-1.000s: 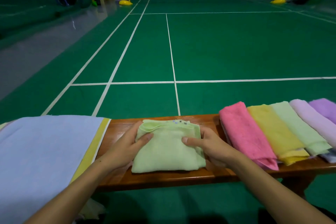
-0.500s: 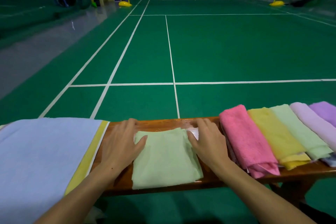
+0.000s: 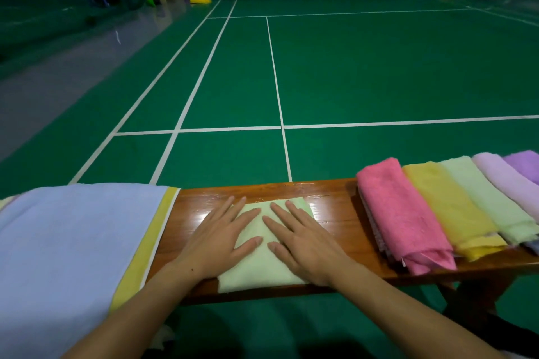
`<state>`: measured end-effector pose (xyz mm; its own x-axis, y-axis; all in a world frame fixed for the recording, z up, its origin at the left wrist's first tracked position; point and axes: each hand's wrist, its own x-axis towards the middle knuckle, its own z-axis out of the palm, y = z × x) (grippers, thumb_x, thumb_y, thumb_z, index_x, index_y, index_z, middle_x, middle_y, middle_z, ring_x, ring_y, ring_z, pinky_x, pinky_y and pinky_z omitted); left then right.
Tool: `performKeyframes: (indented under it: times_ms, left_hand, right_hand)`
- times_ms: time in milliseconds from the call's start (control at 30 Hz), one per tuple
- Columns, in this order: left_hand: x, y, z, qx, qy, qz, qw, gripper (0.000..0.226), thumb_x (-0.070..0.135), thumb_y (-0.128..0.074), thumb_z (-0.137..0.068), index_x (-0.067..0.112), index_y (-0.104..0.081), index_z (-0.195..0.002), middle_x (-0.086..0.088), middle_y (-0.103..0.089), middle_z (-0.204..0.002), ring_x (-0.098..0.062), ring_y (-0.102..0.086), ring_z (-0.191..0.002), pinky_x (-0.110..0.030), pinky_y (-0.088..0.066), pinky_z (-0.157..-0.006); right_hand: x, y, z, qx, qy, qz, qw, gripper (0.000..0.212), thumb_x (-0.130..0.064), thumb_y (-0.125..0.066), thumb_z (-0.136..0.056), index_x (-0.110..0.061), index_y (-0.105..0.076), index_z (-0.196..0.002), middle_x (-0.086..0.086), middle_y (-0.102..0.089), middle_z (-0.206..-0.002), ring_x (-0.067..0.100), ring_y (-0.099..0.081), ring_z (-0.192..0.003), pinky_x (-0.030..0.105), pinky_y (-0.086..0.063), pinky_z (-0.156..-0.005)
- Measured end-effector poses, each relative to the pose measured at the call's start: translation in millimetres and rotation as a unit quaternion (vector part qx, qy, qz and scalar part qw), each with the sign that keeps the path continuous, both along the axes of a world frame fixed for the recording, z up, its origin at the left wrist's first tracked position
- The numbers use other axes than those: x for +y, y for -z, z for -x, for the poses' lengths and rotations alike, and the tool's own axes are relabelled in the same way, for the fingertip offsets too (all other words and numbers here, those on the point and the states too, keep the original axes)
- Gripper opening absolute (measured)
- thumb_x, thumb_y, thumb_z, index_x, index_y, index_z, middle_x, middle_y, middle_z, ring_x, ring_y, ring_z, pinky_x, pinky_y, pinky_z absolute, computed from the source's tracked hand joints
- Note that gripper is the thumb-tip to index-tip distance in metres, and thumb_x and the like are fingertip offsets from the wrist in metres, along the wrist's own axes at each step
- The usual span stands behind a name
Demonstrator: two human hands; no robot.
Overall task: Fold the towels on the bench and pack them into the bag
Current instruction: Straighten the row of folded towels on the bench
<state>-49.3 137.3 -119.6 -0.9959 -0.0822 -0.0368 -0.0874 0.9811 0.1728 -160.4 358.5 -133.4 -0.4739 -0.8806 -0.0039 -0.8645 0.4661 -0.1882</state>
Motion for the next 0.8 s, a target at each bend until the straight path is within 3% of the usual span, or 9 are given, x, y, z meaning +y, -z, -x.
performKeyframes:
  times_ms: [133,233,333,433,533,633,800]
  left_hand:
    - [-7,-5,3,0.034,0.008,-0.028,0.999,0.067,0.074,-0.035,-0.099,0.041,-0.041,-0.157,0.013,-0.024,-0.172,-0.010,-0.007,-0.161,-0.037,-0.014,-0.129]
    - [-15,-8,1,0.036,0.016,-0.067,0.997,0.058,0.071,-0.047,-0.099,0.044,-0.051,-0.150,0.020,-0.035,-0.166,-0.001,-0.015,-0.158,-0.032,-0.016,-0.127]
    - [-23,-11,-4,0.041,0.016,-0.114,0.992,0.060,0.078,-0.054,-0.090,0.047,-0.058,-0.141,0.027,-0.044,-0.158,0.006,-0.024,-0.152,-0.036,-0.029,-0.126]
    - [-24,-16,-14,0.047,0.018,-0.133,0.990,0.059,0.085,-0.055,-0.083,0.051,-0.063,-0.130,0.031,-0.051,-0.151,0.006,-0.033,-0.149,-0.041,-0.037,-0.122]
    - [-23,-19,-25,0.024,0.021,-0.135,0.990,0.058,0.087,-0.056,-0.080,0.053,-0.064,-0.127,0.032,-0.048,-0.153,0.006,-0.032,-0.149,-0.041,-0.035,-0.124]
    - [-23,-23,-34,-0.001,0.038,-0.097,0.995,0.068,0.090,-0.058,-0.076,0.054,-0.057,-0.134,0.032,-0.039,-0.159,0.004,-0.025,-0.153,-0.036,-0.028,-0.127]
    - [-17,-28,-44,-0.039,0.067,-0.032,0.996,0.067,0.076,-0.059,-0.077,0.049,-0.042,-0.136,0.025,-0.025,-0.168,-0.003,-0.019,-0.157,-0.034,-0.026,-0.126]
  right_hand:
    - [-6,-6,10,-0.017,0.037,-0.003,0.999,0.063,-0.056,-0.025,-0.111,-0.029,-0.019,-0.167,0.000,-0.006,-0.177,0.028,0.002,-0.162,0.047,-0.009,-0.132]
    - [-5,-18,13,-0.040,0.034,0.009,0.999,0.061,-0.056,-0.036,-0.109,-0.028,-0.031,-0.163,0.001,-0.013,-0.175,0.029,-0.001,-0.162,0.046,-0.010,-0.131]
    - [4,-26,12,-0.027,0.018,0.053,0.998,0.052,-0.056,-0.047,-0.105,-0.029,-0.048,-0.150,-0.004,-0.034,-0.164,0.021,-0.022,-0.153,0.042,-0.026,-0.127]
    - [22,-28,7,-0.088,-0.007,0.089,0.992,0.045,-0.060,-0.053,-0.100,-0.033,-0.056,-0.136,-0.013,-0.045,-0.150,0.011,-0.037,-0.139,0.037,-0.040,-0.116]
    - [41,-21,4,-0.103,-0.027,0.079,0.991,0.048,-0.070,-0.056,-0.094,-0.038,-0.055,-0.131,-0.016,-0.042,-0.153,0.008,-0.031,-0.145,0.037,-0.037,-0.120]
    - [48,-17,0,-0.077,-0.040,0.050,0.995,0.060,-0.073,-0.057,-0.092,-0.036,-0.048,-0.138,-0.014,-0.034,-0.163,0.009,-0.021,-0.154,0.034,-0.030,-0.125]
    - [41,-22,-4,0.025,-0.067,0.025,0.997,0.053,-0.052,-0.055,-0.091,-0.026,-0.046,-0.136,0.001,-0.044,-0.160,0.022,-0.040,-0.148,0.036,-0.040,-0.117]
